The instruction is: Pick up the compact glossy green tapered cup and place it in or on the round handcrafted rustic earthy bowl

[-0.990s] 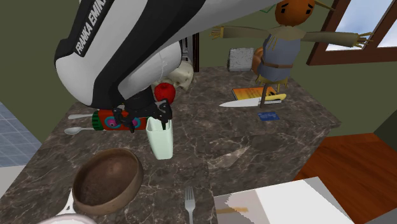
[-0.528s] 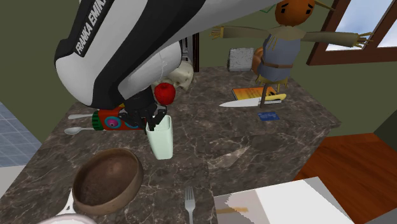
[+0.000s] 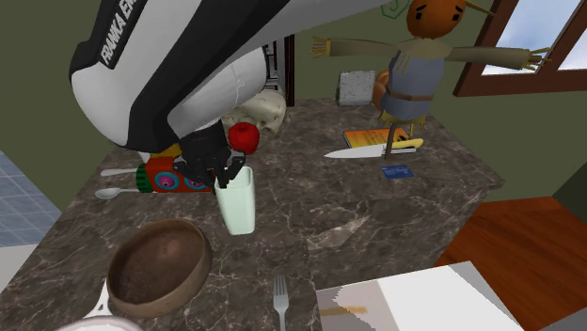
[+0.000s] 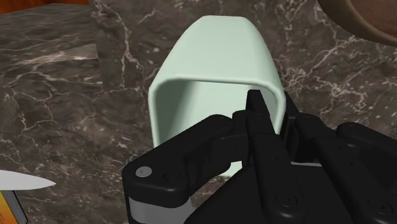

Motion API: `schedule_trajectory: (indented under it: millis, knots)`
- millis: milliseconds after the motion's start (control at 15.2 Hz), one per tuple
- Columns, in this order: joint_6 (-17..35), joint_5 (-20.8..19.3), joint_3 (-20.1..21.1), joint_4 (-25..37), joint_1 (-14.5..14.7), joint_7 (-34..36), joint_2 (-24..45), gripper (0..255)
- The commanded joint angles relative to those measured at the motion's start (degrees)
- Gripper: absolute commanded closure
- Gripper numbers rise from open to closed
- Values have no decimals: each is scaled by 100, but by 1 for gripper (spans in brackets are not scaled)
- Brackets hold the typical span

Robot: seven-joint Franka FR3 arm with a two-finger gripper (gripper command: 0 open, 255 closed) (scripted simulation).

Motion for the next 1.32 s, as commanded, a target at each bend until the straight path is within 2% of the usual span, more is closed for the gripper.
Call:
schedule_trajectory:
  millis: [0, 1254]
  knots:
    - [-133, 51, -14, 73, 0, -47, -74, 255]
    - [-1601, 351, -170, 1084, 3, -338, -609, 255]
